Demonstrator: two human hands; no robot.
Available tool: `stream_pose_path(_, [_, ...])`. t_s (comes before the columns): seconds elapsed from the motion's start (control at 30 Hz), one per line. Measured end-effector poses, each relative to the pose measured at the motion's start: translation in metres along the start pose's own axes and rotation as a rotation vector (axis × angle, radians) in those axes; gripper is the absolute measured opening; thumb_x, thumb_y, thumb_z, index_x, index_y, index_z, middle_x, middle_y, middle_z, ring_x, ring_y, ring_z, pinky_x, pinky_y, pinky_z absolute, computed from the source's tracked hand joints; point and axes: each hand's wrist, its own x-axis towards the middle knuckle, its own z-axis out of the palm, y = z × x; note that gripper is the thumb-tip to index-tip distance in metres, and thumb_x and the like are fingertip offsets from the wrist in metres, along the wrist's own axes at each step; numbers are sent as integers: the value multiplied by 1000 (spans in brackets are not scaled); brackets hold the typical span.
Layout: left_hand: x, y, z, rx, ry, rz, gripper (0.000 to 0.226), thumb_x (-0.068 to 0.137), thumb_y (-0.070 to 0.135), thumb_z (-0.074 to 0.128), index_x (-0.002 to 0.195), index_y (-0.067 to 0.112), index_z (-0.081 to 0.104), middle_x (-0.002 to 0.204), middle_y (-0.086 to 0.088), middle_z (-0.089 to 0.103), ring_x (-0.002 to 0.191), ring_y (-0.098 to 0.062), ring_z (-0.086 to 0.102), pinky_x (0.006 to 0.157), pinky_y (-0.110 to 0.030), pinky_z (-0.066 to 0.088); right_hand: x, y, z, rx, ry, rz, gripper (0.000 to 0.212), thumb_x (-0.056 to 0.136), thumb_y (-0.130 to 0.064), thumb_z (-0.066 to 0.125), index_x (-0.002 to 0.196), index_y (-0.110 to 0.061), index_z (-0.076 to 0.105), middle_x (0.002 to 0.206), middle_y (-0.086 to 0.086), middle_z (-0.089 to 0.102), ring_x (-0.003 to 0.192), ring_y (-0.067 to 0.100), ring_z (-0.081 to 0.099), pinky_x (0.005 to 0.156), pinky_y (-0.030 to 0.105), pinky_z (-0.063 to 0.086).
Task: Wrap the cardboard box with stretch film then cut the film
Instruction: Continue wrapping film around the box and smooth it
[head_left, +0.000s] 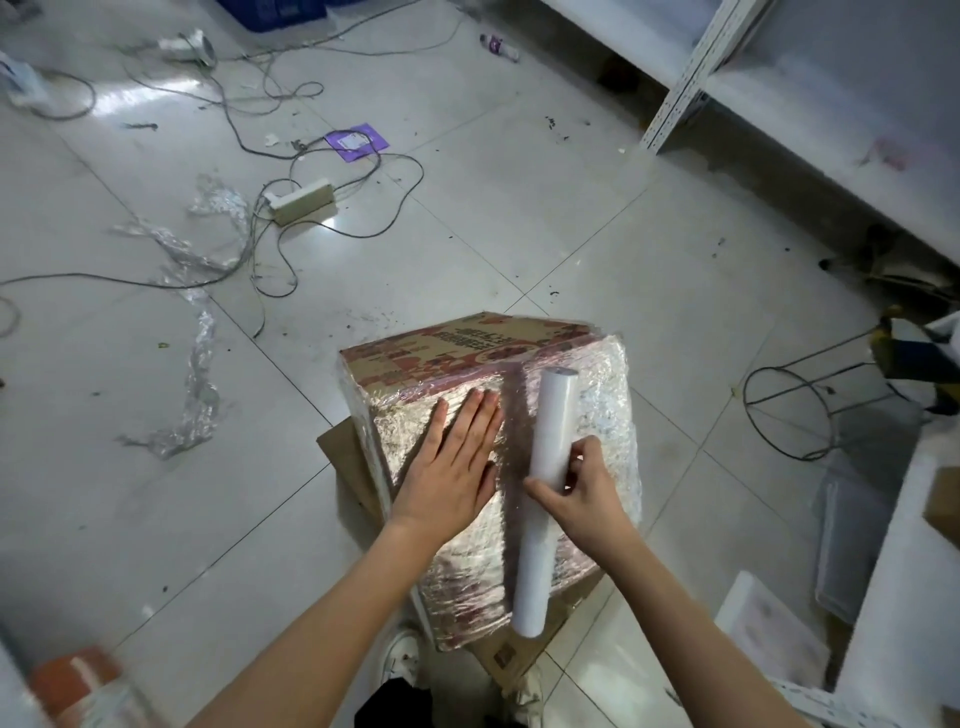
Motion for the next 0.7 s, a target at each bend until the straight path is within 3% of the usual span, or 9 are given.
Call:
stream_pose_path(0.07, [-2, 2, 1, 20, -5, 4, 64, 98, 39, 15, 150, 2, 6, 157, -16, -6, 146, -28, -1, 117, -50, 1, 1, 1, -3, 0, -38, -11, 48, 81, -25, 71, 105, -14, 31, 91, 13, 56, 78, 26, 58, 62, 38, 48])
stream_pose_path(0.13, [-3, 4, 1, 19, 0, 4, 65, 98, 40, 17, 150, 3, 6, 157, -15, -6, 146, -28, 0, 117, -49, 1, 4, 4, -7, -76, -85, -59, 54, 84, -28, 68, 119, -12, 30, 85, 3, 55, 73, 18, 57, 54, 27, 44])
stream_pose_path(0.2, [-3, 6, 1, 21, 10, -1, 67, 98, 41, 22, 150, 3, 6, 158, -14, -3, 146, -27, 2, 117, -49, 0, 6, 5, -11, -163, -116, -111, 51, 86, -32, 65, 118, -8, 32, 75, -5, 44, 63, 9, 48, 47, 20, 32])
stream_pose_path(0.27, [-3, 7, 1, 37, 23, -2, 69, 97, 42, 30, 149, 2, 11, 158, -14, 5, 146, -27, 8, 118, -49, 2, 7, 9, -17, -167, -148, -143, 48, 86, -35, 64, 113, -9, 34, 73, -6, 40, 60, 5, 43, 46, 19, 32])
stream_pose_path(0.4, [-7, 15, -3, 58, 72, 12, 64, 96, 40, 38, 146, 2, 28, 154, -15, 23, 143, -29, 20, 116, -51, 12, 7, 19, -24, -144, -191, -182, 54, 85, -37, 65, 117, -9, 32, 73, -9, 39, 59, 2, 43, 46, 18, 31])
stream_pose_path(0.6, [-14, 24, -5, 120, 66, 8, 62, 96, 39, 36, 146, 3, 27, 153, -15, 24, 143, -28, 20, 117, -50, 12, 11, 25, -34, -91, -354, -167, 52, 88, -31, 62, 120, -11, 26, 85, -6, 47, 74, 8, 52, 51, 16, 37])
stream_pose_path(0.7, [-15, 25, -5, 125, 71, -1, 63, 95, 38, 38, 146, 3, 26, 154, -14, 23, 143, -27, 20, 116, -50, 15, 12, 24, -34, -114, -352, -178, 62, 89, -31, 61, 130, -7, 21, 83, -6, 46, 76, 14, 55, 56, 25, 45])
